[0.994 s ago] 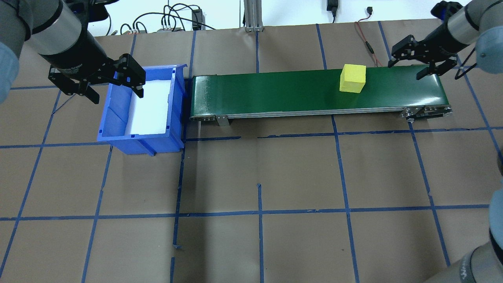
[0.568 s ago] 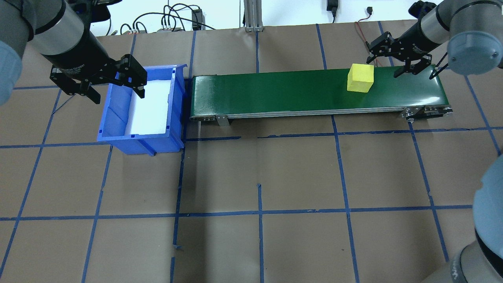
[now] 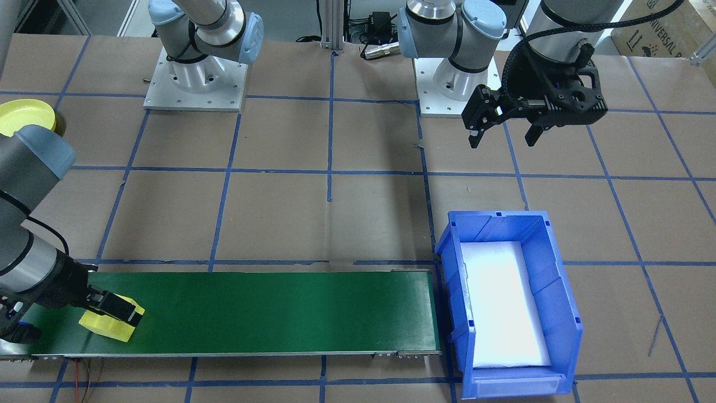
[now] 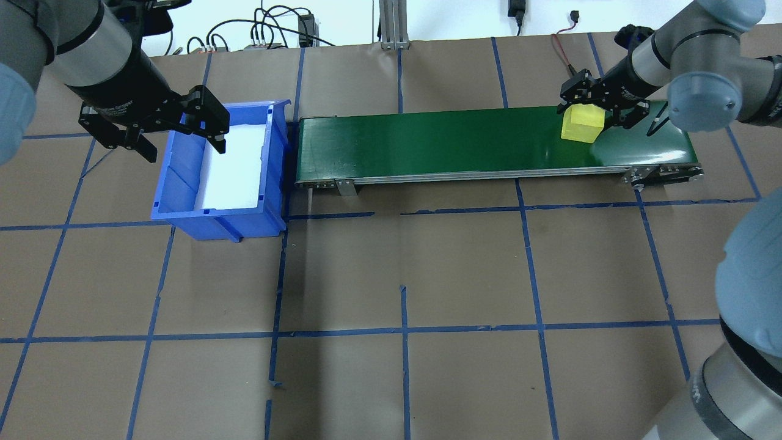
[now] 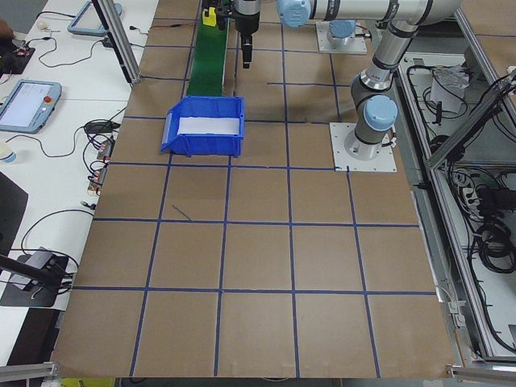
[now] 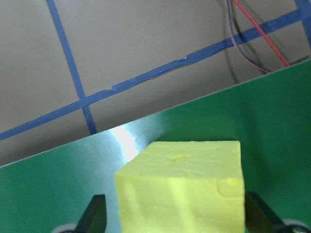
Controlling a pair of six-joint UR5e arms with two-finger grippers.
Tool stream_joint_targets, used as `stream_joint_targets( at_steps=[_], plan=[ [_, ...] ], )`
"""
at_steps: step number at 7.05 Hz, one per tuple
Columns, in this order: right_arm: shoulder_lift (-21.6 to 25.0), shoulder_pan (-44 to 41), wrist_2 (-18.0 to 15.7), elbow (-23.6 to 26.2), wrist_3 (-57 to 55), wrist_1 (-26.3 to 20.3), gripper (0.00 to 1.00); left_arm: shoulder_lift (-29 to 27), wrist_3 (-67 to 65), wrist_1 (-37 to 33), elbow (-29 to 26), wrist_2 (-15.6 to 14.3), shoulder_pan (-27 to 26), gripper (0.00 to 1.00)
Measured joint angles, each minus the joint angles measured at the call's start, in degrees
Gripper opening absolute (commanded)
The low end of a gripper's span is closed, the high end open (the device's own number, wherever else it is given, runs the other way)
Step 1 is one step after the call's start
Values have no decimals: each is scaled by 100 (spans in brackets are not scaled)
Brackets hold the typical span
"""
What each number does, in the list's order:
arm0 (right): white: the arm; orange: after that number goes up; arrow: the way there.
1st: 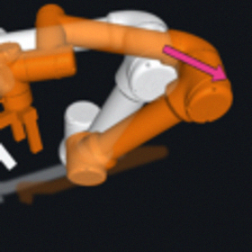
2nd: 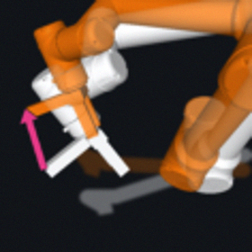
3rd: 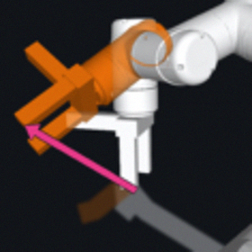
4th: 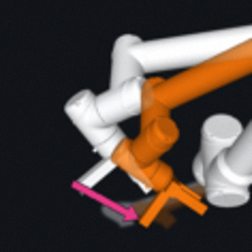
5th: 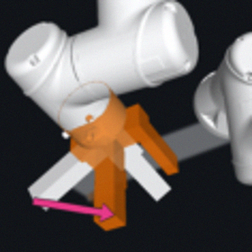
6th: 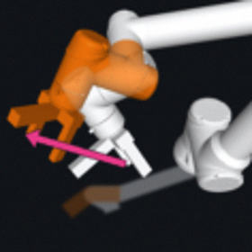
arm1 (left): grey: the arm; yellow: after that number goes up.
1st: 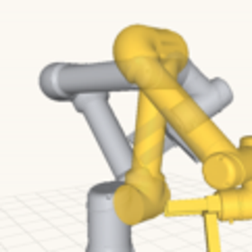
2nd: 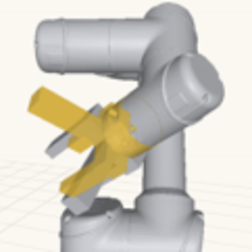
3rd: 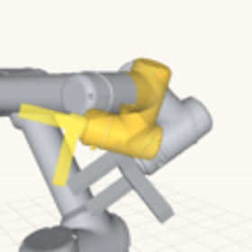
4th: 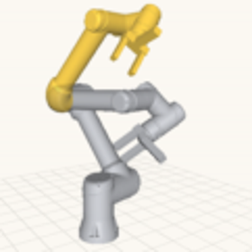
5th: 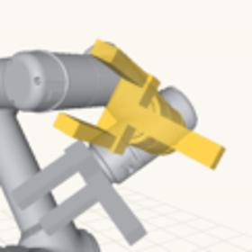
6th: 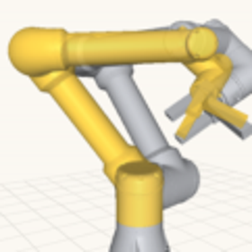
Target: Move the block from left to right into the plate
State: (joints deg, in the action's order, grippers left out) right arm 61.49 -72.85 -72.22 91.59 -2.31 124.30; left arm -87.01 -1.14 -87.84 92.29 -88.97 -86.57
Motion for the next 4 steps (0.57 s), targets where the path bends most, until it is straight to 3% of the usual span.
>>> stream_joint_targets(
  at_steps=[1,4],
  plan=[
    [-46,4,-367,1,92,103,32,0,0,0,0,0,0,100],
    [329,298,-1444,74,1127,27,27,6,-2,3,0,2,-1,100]
  ],
)
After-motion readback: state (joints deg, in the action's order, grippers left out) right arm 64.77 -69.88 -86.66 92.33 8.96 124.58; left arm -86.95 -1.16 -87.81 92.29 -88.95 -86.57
